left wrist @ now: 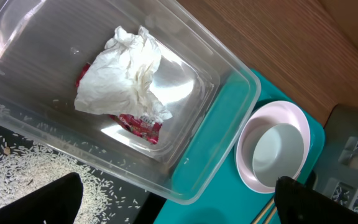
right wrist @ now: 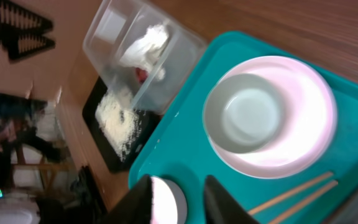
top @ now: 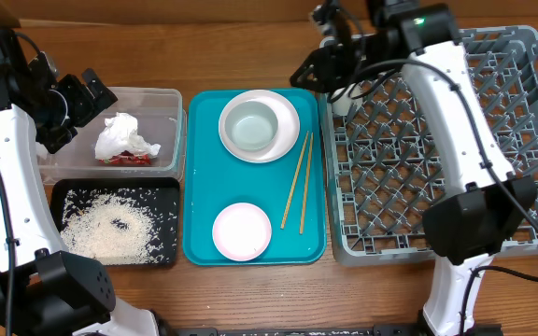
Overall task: Sort waste into correct bins and load items into the dishwasher
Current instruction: 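Move the right gripper to the pink bowl and grasp its rim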
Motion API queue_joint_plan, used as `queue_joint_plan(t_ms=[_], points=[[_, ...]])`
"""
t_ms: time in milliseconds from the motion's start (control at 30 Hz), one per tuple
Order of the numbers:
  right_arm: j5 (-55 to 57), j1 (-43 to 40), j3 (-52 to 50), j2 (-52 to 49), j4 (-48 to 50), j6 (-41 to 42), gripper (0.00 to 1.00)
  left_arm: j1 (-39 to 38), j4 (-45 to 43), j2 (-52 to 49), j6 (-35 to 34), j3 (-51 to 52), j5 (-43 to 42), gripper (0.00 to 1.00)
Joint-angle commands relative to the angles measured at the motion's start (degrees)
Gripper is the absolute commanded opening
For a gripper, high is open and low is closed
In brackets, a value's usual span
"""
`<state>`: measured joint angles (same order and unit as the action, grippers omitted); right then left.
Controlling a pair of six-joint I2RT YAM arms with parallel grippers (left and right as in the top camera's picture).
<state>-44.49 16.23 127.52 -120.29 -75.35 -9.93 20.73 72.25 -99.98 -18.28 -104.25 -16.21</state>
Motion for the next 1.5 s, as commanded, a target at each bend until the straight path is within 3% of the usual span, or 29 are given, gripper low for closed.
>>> queue_joint_plan(t_ms=[0,233,500,633,767,900,1467], points=[[5.07,6.40,1.03,1.01,0.94,-0.31,0.21,-0.13,-0.07,0.76,-0.57,-1.01,0.33,1.00],[24.06,16.11,-0.11,0.24,5.97,6.25,0.22,-0.13,-0.09,0.76,-0.57,-1.01,0.33,1.00],[35.63,22.36,-9.49,-0.31,16.31,9.53,0.35,-0.13,-0.09,0.76,-0.57,-1.01,0.33,1.00],[36.09,22.38,-18.45,-0.31,27.39,13.66,0.37,-0.13,-0.09,0.76,-0.57,-1.01,0.33,1.00],[36.06,22.38,-24.96,-0.33,37.27,13.64,0.56,-0.13,-0.09,0.76,-0.57,-1.01,0.33,1.00],[35.43,22.45,-29.73,-0.33,47.01,14.75,0.57,-0.13,-0.09,0.76,-0.57,-1.01,0.33,1.00],[35.26,22.93,-31.21,-5.62,47.74,14.93,0.56,-0.13,-0.09,0.76,-0.57,-1.01,0.33,1.00]])
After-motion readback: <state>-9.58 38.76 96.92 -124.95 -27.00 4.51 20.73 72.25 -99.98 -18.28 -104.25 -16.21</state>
